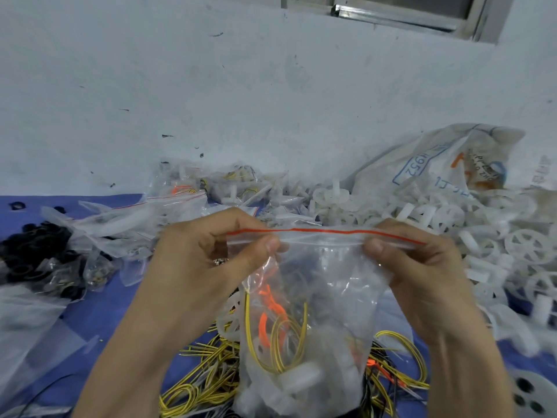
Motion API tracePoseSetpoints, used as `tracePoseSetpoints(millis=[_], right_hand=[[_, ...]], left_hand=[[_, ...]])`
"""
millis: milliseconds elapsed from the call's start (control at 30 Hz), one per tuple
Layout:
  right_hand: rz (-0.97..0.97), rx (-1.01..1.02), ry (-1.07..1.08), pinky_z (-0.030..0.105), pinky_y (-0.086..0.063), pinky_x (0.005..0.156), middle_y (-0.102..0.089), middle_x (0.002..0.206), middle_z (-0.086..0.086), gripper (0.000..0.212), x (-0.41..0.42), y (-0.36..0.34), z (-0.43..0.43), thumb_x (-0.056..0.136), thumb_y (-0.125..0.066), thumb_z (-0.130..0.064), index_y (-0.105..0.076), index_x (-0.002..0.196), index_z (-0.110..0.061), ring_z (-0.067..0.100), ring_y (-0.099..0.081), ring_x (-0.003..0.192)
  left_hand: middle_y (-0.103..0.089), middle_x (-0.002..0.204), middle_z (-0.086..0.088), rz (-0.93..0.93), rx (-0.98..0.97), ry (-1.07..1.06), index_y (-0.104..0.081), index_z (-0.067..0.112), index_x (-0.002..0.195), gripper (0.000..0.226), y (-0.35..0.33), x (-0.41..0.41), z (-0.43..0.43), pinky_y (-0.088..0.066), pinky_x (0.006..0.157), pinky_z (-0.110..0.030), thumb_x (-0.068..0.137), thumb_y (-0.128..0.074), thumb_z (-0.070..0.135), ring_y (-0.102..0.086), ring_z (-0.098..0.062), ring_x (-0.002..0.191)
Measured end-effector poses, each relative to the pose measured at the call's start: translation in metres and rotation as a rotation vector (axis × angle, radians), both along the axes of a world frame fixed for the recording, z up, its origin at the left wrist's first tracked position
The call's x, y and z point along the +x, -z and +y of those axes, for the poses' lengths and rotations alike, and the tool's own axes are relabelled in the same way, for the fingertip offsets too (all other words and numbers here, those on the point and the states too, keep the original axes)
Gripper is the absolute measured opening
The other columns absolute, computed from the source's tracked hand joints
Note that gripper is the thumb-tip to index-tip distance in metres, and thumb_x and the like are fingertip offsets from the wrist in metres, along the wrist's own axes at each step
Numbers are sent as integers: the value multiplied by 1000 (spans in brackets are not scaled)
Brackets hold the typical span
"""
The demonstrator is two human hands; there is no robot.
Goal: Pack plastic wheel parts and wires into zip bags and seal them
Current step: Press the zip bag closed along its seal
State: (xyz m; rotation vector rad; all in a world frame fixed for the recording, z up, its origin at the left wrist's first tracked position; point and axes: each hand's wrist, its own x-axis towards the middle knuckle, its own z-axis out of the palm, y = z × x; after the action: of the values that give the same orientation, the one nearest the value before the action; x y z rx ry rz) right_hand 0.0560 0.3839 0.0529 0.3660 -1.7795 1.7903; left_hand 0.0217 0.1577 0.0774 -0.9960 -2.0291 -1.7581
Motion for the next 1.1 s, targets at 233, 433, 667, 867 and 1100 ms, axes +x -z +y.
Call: tracePoseSetpoints(millis=[233,433,667,867,1100], right_hand=[[39,-4,-8,20,-47,61,-62,66,0,37,1,-1,-1,54,-85,-47,-75,73,-16,14,-57,65],[-30,248,249,20,-50,75,-71,86,-14,35,15,-14,-6,53,-84,-37,-71,85,-34,0,-65,84],[44,680,303,43,-13,117,-66,94,-28,17,29,-32,-32,66,-71,-48,-69,77,-36,-5,-44,125],[4,587,178,27,-33,103,-67,93,-20,17,29,-33,-37,67,-73,-39,-68,83,-36,-2,-56,110],[29,592,127,15,-39,88,-66,86,-12,16,28,-31,-35,69,-65,-43,-67,80,-32,9,-56,106]], left_hand=[[-71,68,18,87,-25,-62,-72,29,73,4,-1,2,-2,-43,58,-2,72,-76,30,-64,5,61],[-70,69,15,50,-37,-76,-70,37,78,9,-2,7,5,-47,56,-10,71,-77,36,-63,0,60],[-67,68,14,167,-139,-47,-66,25,78,4,-4,20,24,-45,61,-12,74,-66,25,-64,-3,69],[-64,66,9,184,-136,-24,-64,23,74,1,-4,20,25,-46,58,-26,74,-65,23,-61,-9,65],[-64,70,7,210,-180,-14,-62,22,74,2,-3,19,24,-45,60,-22,75,-64,22,-61,-12,71]])
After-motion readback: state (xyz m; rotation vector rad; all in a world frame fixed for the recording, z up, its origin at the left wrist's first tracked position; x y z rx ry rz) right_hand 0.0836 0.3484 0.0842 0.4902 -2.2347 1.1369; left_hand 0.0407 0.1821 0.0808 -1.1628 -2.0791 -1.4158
